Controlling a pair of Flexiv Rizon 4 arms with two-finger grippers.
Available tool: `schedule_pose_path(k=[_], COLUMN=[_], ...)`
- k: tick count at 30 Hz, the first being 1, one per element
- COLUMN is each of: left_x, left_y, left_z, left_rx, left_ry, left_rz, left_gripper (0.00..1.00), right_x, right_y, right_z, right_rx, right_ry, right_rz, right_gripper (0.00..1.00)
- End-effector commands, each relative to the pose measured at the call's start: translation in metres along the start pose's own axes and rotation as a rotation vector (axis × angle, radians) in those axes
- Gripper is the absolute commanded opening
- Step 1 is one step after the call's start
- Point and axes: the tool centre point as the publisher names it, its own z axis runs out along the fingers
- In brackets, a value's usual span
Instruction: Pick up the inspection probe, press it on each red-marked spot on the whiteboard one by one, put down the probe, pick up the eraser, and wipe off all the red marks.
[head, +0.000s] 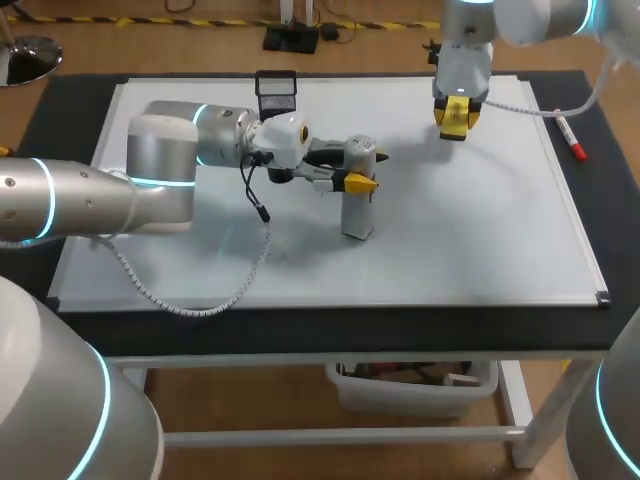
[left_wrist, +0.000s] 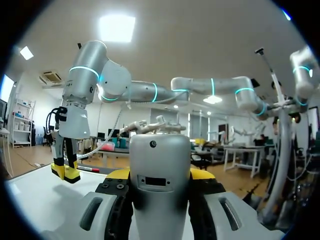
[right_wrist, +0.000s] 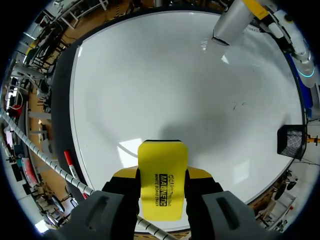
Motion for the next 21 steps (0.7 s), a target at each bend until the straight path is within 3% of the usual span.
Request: schedule_pose_path(k=[1, 13, 21], left_x=[-0.005, -0.008, -0.014], left_y=[0.002, -0.001, -0.028], left_z=[0.000, -0.001, -0.029], left_rx=[0.003, -0.005, -0.013], left_ry=[0.025, 0.025, -0.022], left_rz=[-0.003, -0.004, 0.046], left_gripper=[0.00, 0.00, 0.00], right_x=[0.001, 0.001, 0.001], right_y=[-0.001, -0.001, -0.001], right_z=[-0.001, -0.001, -0.001], right_rx=[0.000, 0.000, 0.000], right_ry=[0.002, 0.002, 0.002], right_rz=[-0.002, -0.002, -0.002], right_gripper=[0.00, 0.00, 0.00])
